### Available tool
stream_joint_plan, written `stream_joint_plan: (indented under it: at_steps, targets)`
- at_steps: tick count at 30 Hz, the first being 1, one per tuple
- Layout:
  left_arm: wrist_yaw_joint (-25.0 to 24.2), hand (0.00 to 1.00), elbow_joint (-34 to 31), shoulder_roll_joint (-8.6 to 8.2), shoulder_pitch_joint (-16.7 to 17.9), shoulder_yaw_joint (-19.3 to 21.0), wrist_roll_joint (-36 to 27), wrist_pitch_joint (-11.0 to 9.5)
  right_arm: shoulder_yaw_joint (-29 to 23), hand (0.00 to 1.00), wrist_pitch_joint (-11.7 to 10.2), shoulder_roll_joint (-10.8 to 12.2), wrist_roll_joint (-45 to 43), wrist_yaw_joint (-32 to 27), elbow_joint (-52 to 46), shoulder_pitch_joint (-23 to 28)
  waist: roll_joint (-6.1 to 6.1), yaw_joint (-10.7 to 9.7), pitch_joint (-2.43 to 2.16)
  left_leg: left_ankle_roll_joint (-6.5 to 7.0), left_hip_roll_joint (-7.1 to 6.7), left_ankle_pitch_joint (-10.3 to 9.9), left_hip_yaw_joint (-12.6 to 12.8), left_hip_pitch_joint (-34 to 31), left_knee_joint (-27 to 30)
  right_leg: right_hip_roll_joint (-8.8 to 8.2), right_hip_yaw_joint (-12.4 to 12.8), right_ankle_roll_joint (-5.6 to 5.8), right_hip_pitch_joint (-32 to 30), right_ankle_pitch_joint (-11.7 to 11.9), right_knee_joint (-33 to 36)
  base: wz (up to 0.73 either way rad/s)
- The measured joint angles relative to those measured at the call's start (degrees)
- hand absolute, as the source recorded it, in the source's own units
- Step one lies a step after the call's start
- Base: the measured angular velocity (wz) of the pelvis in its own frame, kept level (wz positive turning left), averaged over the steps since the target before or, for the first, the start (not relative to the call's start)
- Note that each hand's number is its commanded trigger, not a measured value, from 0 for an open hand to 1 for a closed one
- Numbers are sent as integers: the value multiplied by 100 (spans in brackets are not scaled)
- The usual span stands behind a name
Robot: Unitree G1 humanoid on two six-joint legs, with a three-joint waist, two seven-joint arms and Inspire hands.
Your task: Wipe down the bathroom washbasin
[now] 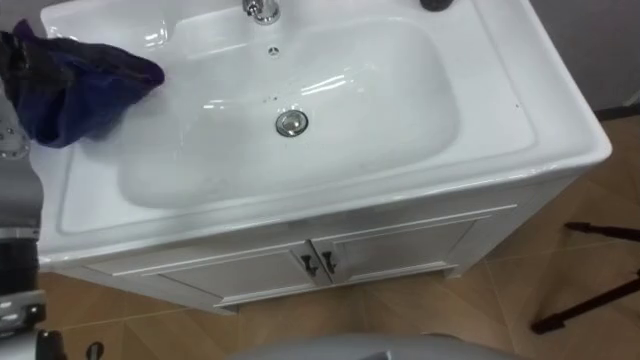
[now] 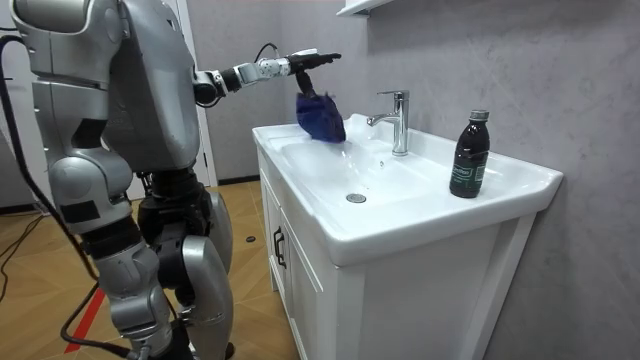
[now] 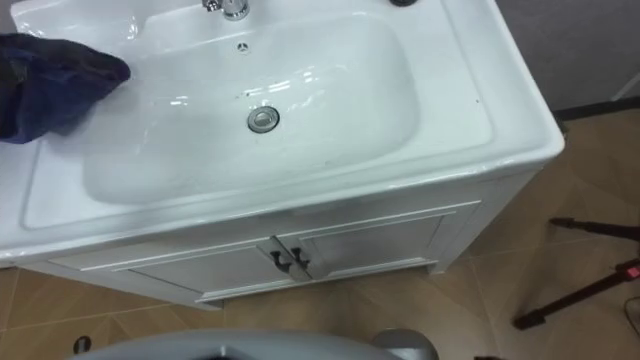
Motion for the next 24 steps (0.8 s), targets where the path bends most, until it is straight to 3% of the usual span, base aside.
stream_joint_plan:
  at_steps: [4, 10, 20, 24]
  targets:
    - [-186, 0, 0, -1, 0, -1, 39, 190, 2, 0, -7, -3, 106, -77, 1, 2, -8, -10, 5, 0, 6, 0, 0, 5, 0, 7, 18, 0, -1, 0, -1, -2]
    - [-328, 0, -2, 0, 1, -12, 184, 304, 3, 0, -64, -4, 115, -202, 16, 2, -9, -29, 10, 0, 0, 0, 1, -17, 3, 0, 12, 1, -1, 0, -18, 2]
    - [-329, 0, -33, 0, 0, -9, 264, 359, 11, 0, -64, -1, 505, -314, 66, 93, 45, 20, -26, 0, -7, 0, 1, -13, 6, -6, 10, 2, 13, 1, -17, 0]
    - [-319, 0, -138, 0, 1, -8, 257, 348, 15, 0, -68, 7, 749, -406, 87, 112, 41, 22, -19, 0, -5, 0, -3, -5, 5, -5, 7, 2, 26, 1, -16, 0]
